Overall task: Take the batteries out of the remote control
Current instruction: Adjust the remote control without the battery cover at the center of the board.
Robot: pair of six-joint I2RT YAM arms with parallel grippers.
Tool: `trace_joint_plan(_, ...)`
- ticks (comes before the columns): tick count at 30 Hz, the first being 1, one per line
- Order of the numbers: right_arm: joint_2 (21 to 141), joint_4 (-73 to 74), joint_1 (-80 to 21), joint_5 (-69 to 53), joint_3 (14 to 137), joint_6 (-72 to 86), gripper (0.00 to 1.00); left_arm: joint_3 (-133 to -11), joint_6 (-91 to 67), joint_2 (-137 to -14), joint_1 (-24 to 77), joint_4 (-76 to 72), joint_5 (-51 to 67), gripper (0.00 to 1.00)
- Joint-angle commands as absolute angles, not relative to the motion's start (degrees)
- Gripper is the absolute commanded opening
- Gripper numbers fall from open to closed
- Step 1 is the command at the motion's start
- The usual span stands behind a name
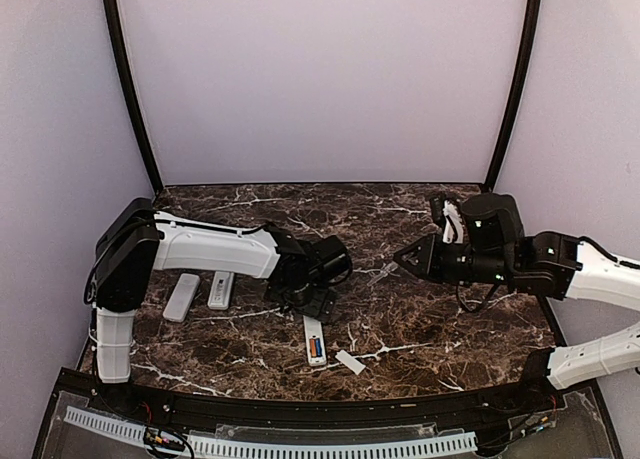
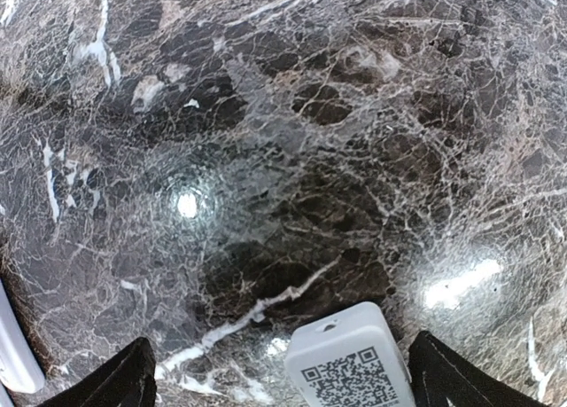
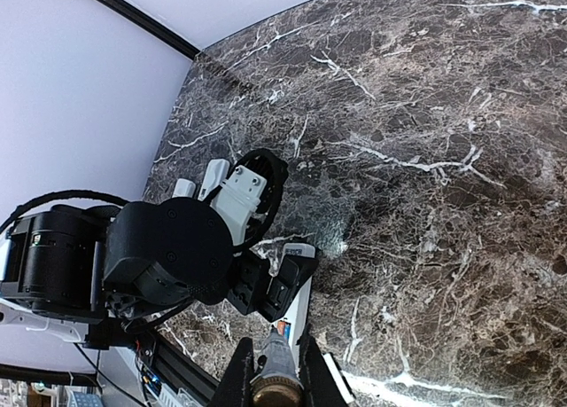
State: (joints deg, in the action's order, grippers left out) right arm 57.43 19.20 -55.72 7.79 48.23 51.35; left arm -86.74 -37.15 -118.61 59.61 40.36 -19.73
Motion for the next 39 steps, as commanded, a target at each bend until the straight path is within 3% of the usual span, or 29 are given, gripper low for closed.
trace_joint_plan(1,57.2,16.8,-55.5,7.6,47.1,51.9,0.00,-85.3,-38.4,-117.5,59.3,45.1,-20.6,0.99)
trace_joint_plan(39,57.0,15.9,-55.5,7.6,46.0,52.7,0.00,-65.3,-43.3,-104.1,58.8,40.3,-16.3,0.99)
